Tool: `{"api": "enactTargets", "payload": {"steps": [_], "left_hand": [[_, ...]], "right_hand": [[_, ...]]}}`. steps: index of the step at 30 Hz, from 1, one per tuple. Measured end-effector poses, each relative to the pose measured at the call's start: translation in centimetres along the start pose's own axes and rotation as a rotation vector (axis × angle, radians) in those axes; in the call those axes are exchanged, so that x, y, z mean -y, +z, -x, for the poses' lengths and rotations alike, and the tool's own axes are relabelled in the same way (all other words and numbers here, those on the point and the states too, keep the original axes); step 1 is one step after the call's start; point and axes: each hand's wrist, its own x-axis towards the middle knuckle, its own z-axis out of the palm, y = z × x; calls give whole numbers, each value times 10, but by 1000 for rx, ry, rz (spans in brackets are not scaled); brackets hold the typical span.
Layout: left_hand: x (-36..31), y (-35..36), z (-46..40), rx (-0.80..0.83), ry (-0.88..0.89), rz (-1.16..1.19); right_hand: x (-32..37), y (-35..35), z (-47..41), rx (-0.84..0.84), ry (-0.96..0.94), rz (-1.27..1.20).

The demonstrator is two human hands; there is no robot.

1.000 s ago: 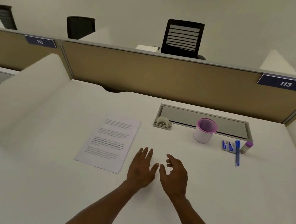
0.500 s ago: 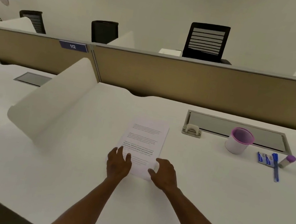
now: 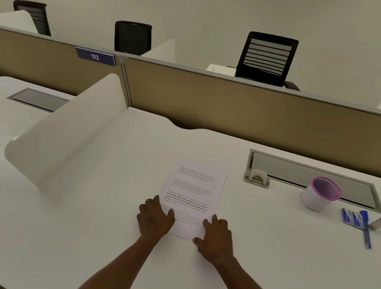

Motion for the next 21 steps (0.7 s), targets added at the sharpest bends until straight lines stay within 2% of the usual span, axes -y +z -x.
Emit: {"api": "enactTargets", "payload": {"steps": [9, 18, 21], "left_hand": [[0, -13, -33, 28, -173, 346], [-5, -17, -34, 75, -67, 287], [-2, -18, -34, 71, -51, 332]], "right_hand": [[2, 2, 0, 38, 33, -15], [0, 2, 1, 43, 30, -32], [-3, 2, 2, 45, 16, -38]]}}
